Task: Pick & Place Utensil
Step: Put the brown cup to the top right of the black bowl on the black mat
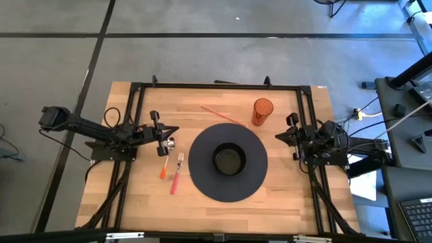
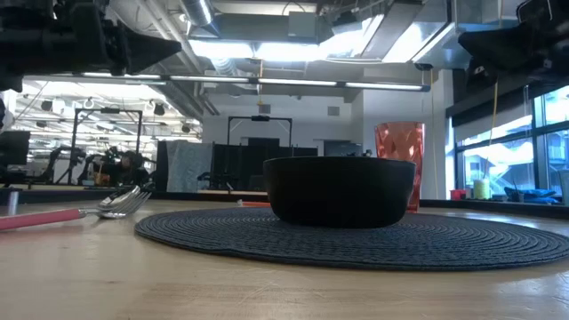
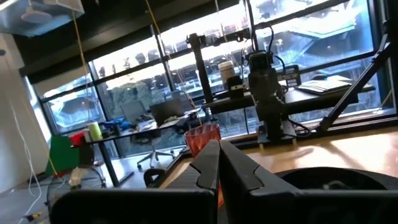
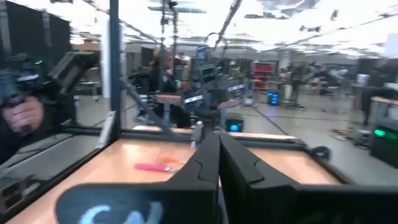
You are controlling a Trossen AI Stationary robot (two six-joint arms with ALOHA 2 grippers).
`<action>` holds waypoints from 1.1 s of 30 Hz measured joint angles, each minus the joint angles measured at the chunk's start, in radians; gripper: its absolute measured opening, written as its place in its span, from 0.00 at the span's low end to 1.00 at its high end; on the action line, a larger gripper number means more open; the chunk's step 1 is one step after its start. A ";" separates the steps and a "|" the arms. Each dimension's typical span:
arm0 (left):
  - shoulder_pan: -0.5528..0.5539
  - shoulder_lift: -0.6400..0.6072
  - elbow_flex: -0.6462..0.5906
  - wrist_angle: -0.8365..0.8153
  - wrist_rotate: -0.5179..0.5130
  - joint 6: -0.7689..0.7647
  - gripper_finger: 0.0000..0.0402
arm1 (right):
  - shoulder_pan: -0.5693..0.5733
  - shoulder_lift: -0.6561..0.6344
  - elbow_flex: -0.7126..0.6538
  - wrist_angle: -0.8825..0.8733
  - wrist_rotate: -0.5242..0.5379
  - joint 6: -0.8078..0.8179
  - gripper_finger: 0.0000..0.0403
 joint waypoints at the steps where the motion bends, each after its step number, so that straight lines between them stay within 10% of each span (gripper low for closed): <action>1: 0.000 0.000 0.000 0.001 0.002 -0.004 0.01 | 0.000 0.020 0.030 -0.026 0.030 0.000 0.01; 13: 0.000 0.001 0.000 0.000 -0.197 -0.017 0.00 | -0.023 0.505 0.588 -0.541 0.380 -0.035 0.01; 23: 0.000 0.001 0.000 -0.001 -0.165 -0.021 0.01 | -0.099 1.034 1.093 -0.999 0.345 -0.296 0.04; 33: 0.000 0.001 0.000 -0.063 -0.164 -0.021 0.01 | -0.136 1.271 1.254 -1.259 0.365 -0.351 0.35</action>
